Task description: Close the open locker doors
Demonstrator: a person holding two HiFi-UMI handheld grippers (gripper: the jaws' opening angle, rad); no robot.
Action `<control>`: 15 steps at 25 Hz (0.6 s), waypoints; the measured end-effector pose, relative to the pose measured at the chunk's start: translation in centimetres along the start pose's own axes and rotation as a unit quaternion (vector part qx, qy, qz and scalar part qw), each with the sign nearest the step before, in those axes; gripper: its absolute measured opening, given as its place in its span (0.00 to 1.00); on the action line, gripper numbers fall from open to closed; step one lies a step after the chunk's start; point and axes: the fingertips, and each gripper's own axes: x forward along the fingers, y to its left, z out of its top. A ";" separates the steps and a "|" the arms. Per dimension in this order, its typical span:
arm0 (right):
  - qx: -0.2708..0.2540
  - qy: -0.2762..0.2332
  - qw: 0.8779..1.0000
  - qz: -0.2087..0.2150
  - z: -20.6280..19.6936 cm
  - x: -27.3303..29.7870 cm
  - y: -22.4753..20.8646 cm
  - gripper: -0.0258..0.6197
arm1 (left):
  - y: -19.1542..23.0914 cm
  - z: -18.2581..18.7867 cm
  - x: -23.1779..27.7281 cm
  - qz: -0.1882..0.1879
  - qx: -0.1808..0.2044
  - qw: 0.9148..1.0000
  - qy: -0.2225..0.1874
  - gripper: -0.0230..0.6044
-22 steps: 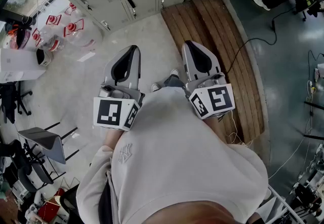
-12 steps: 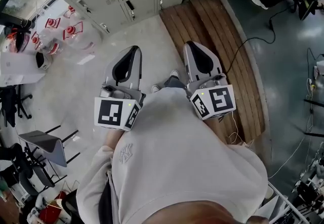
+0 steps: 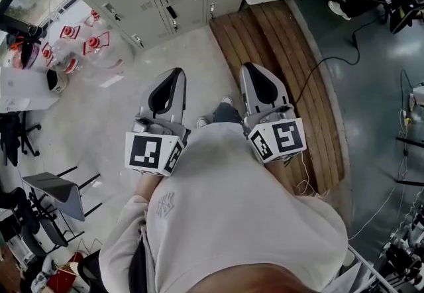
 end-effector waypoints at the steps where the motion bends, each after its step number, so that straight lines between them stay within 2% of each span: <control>1: 0.000 0.002 1.000 0.002 -0.1 0.2 -0.3 0.06 | 0.0 -0.1 0.3 0.001 -0.002 1.000 0.002 0.03; 7: 0.007 0.010 1.000 0.015 -0.5 2.9 -2.9 0.06 | 0.9 -0.7 3.6 0.010 -0.008 1.000 0.011 0.03; 11: 0.012 0.010 0.999 0.036 -0.5 6.4 -6.2 0.06 | 2.1 -1.0 8.1 0.029 -0.011 0.999 0.016 0.03; 15: 0.002 0.004 0.998 0.064 1.2 10.7 -10.5 0.06 | 3.1 0.5 13.5 0.047 -0.011 0.999 0.002 0.03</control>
